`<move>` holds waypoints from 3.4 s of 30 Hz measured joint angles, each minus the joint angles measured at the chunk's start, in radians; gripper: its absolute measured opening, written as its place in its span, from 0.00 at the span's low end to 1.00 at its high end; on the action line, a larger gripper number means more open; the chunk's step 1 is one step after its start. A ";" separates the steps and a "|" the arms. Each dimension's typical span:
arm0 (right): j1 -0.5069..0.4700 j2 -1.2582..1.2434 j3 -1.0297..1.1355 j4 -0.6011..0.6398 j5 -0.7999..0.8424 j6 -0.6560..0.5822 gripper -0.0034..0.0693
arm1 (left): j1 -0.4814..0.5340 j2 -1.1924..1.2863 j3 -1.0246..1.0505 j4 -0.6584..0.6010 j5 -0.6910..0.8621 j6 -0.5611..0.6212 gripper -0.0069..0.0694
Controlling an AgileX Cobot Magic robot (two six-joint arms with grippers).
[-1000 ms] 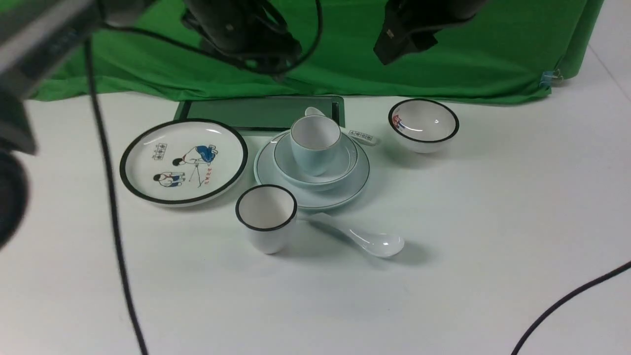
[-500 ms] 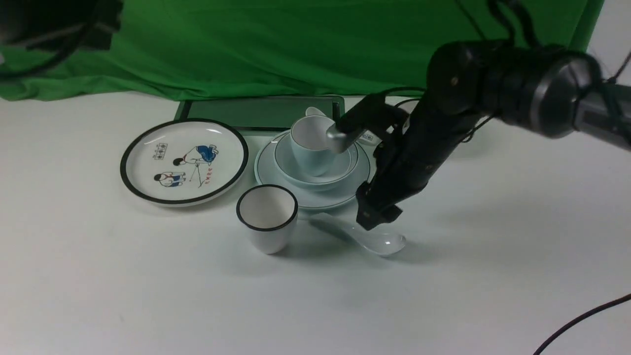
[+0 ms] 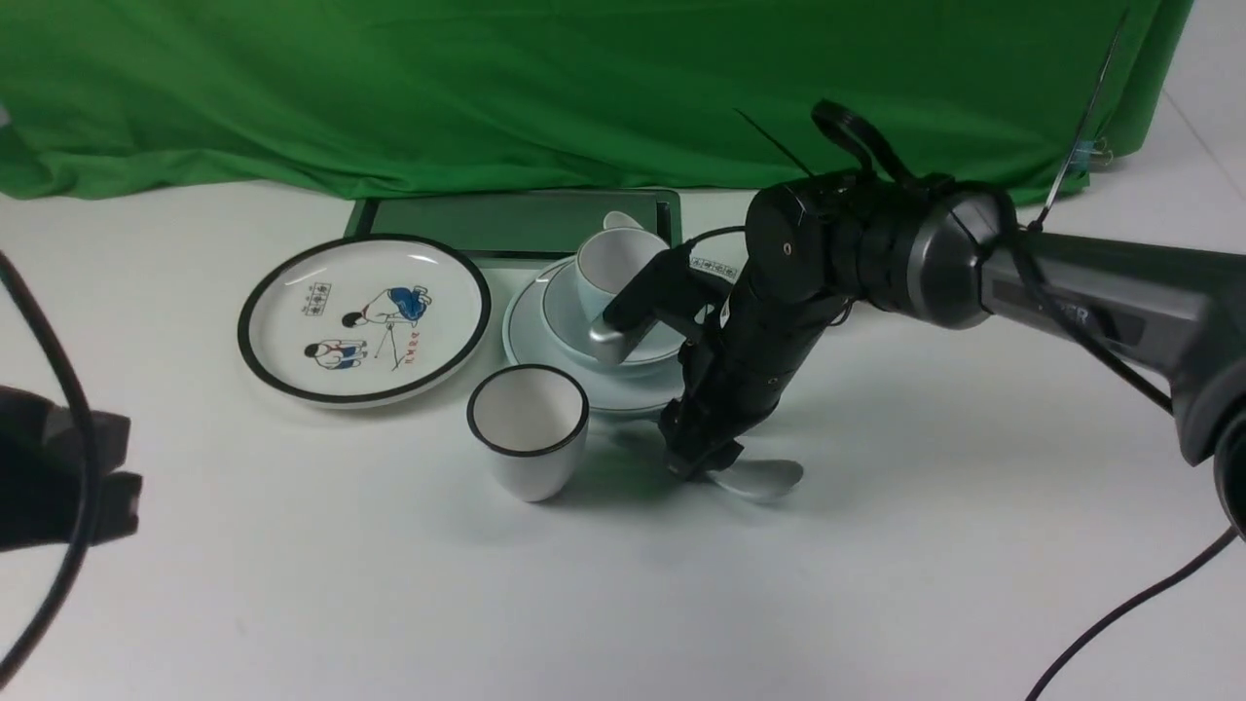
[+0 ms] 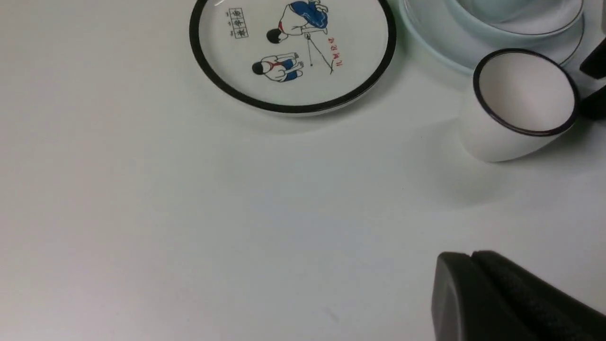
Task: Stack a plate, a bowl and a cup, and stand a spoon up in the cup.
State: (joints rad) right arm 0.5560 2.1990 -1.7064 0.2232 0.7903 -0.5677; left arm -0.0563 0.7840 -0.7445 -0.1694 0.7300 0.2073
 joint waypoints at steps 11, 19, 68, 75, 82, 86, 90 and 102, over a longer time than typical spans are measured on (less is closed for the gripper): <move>0.000 -0.016 -0.005 -0.003 0.254 0.002 0.33 | 0.000 0.006 0.025 0.012 -0.126 0.000 0.04; 0.000 -0.161 -0.003 0.005 0.203 -0.002 0.33 | 0.000 0.006 0.026 0.004 -0.152 -0.001 0.05; 0.075 -0.377 0.010 0.019 -0.423 -0.184 0.24 | 0.000 -0.302 0.112 -0.193 -0.209 0.216 0.05; 0.109 -0.673 0.010 -0.113 -0.301 -0.179 0.07 | -0.001 -0.522 0.303 -0.227 -0.447 0.248 0.05; 0.110 -0.953 0.030 -0.303 -0.030 0.041 0.06 | -0.003 -0.608 0.415 -0.098 -0.543 0.249 0.05; 0.110 -1.124 0.164 -0.567 0.103 0.326 0.06 | -0.003 -0.608 0.450 -0.089 -0.542 0.249 0.05; 0.110 -1.321 0.416 -0.635 0.020 0.454 0.06 | -0.003 -0.608 0.467 -0.088 -0.536 0.249 0.05; 0.110 -1.751 1.230 -0.644 -0.632 0.855 0.07 | -0.003 -0.609 0.472 -0.086 -0.521 0.250 0.05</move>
State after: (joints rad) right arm 0.6658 0.4482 -0.4767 -0.4206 0.1581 0.2878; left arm -0.0594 0.1751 -0.2730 -0.2549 0.2095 0.4570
